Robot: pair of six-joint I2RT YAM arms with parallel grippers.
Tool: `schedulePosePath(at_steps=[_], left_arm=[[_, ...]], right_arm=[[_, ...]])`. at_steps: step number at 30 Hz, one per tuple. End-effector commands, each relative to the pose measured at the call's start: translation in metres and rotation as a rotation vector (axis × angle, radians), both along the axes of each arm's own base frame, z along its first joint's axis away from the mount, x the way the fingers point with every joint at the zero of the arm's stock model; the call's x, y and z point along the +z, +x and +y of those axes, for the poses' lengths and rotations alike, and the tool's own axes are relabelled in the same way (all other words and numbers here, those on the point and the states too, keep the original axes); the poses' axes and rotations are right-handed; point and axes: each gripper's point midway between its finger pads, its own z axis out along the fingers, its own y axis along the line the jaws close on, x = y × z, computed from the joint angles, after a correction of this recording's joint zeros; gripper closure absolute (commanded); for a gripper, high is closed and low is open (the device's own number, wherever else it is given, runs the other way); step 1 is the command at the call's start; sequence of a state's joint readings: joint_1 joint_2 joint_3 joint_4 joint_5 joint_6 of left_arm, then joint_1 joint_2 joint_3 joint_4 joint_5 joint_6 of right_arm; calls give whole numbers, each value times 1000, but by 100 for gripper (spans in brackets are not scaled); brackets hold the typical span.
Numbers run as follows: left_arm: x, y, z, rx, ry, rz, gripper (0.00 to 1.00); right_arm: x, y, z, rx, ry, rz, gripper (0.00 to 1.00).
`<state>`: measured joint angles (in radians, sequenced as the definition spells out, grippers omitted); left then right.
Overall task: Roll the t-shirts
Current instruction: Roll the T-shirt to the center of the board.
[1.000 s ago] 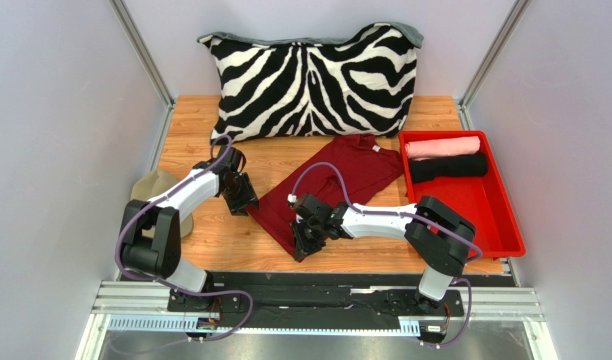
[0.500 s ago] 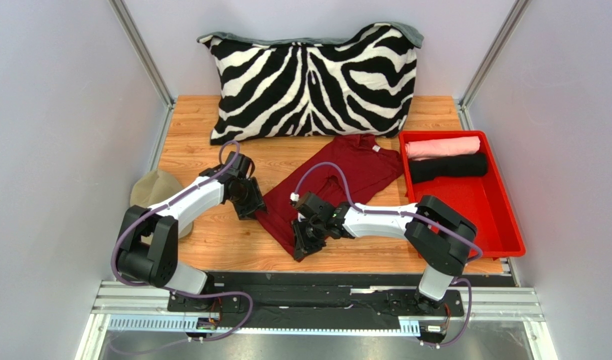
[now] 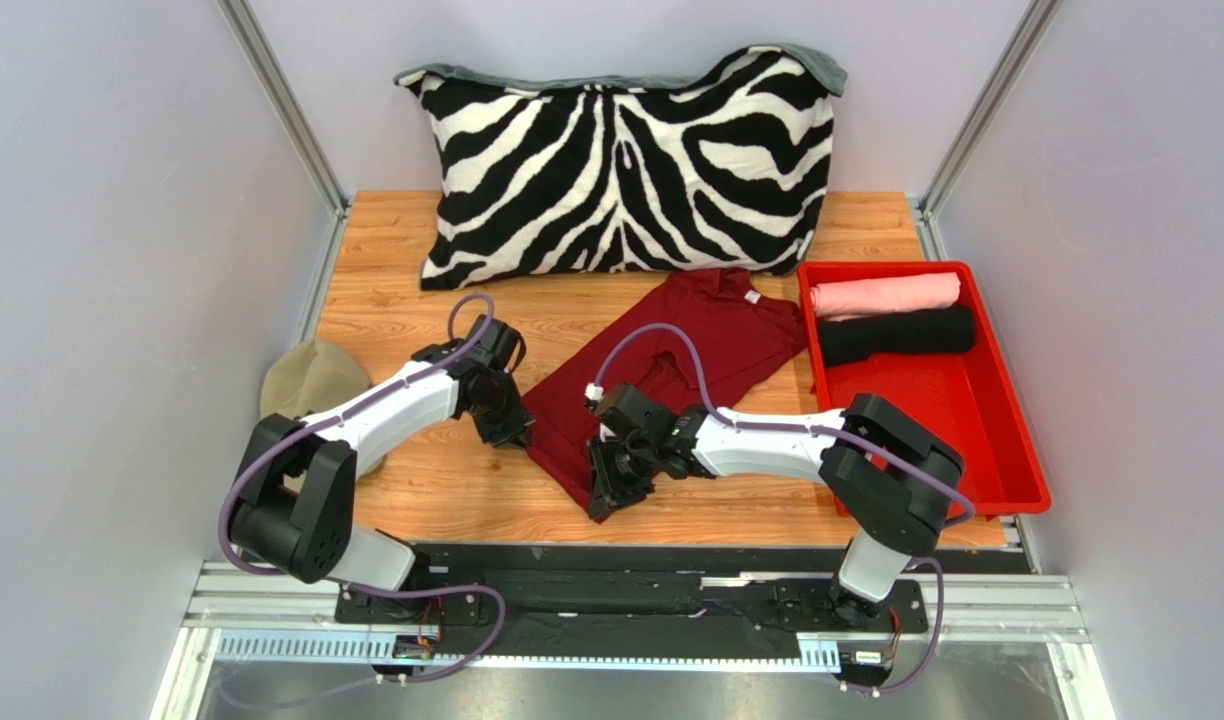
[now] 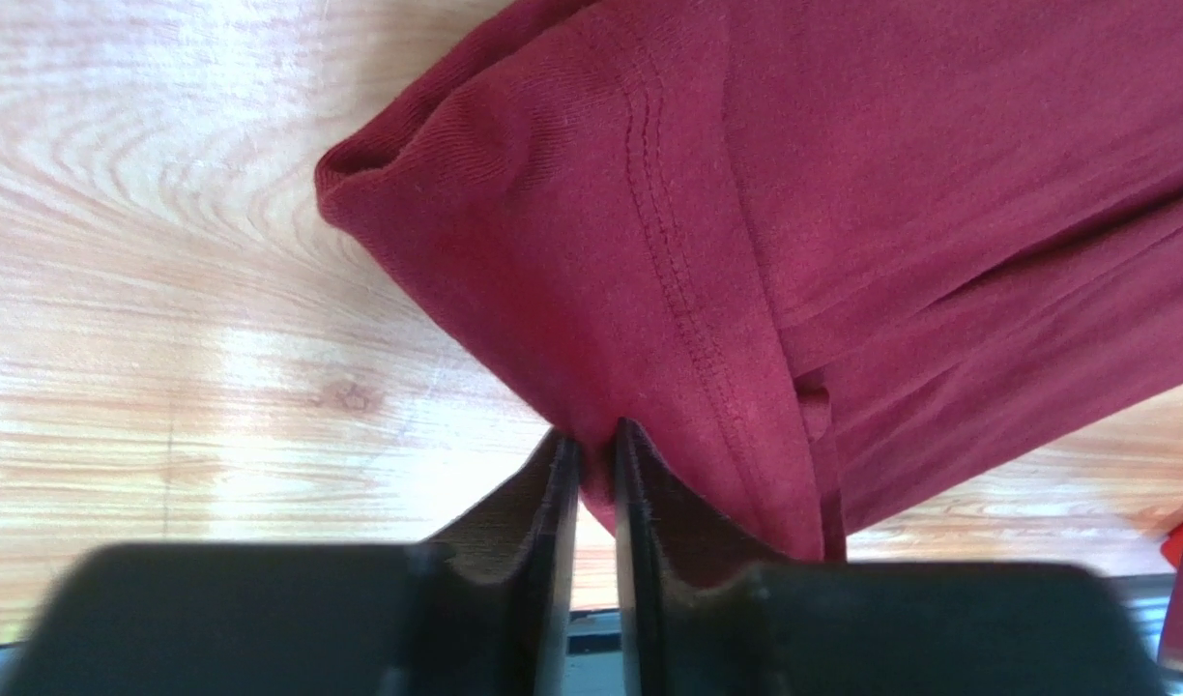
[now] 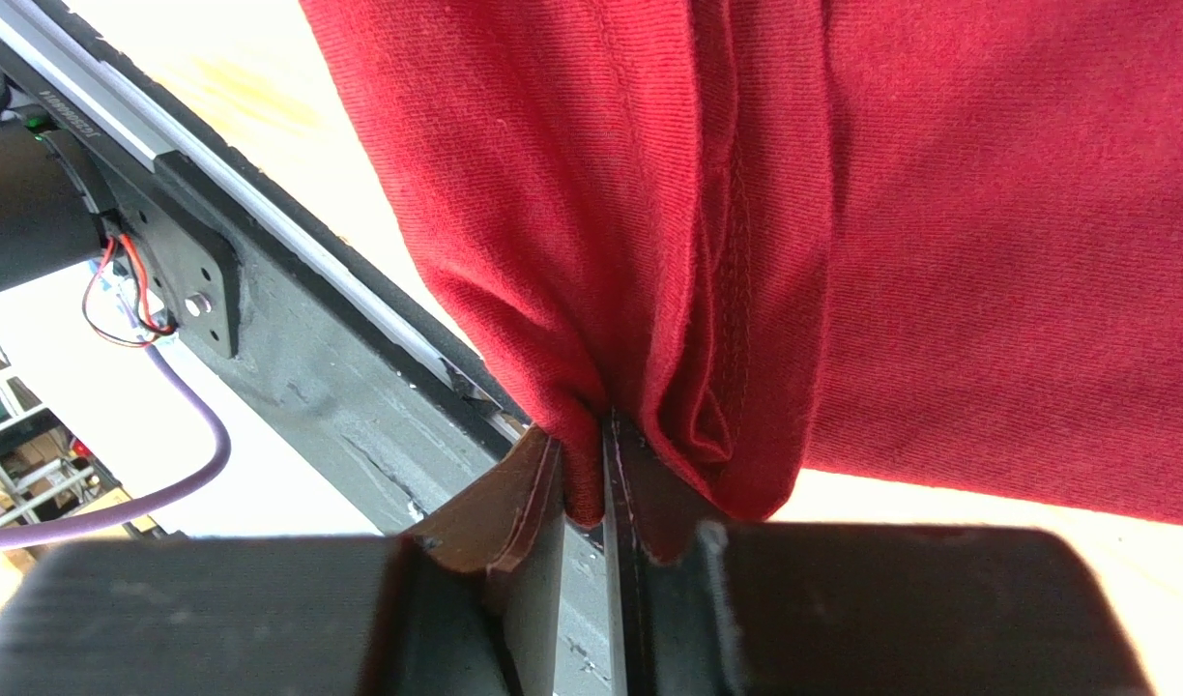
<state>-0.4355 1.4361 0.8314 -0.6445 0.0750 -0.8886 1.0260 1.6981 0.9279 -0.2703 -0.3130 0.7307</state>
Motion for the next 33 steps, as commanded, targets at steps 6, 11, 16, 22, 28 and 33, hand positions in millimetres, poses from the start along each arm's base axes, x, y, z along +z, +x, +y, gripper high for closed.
schedulePosePath(at_steps=[6,11,16,22,28,33], left_arm=[[7,10,-12,-32,18,-1,100],[7,14,-16,-53,28,20,100],[8,19,-20,-65,27,35,100],[9,25,-24,-72,31,46,100],[10,28,-25,-73,36,50,100],[9,29,-25,-74,40,55,100]], right_arm=[[25,11,1,-54,65,-71,68],[42,19,-3,-35,40,-211,56],[63,30,11,21,31,-364,51],[57,44,26,82,-16,-435,50],[44,48,43,108,-39,-432,50],[31,56,43,93,-80,-446,54]])
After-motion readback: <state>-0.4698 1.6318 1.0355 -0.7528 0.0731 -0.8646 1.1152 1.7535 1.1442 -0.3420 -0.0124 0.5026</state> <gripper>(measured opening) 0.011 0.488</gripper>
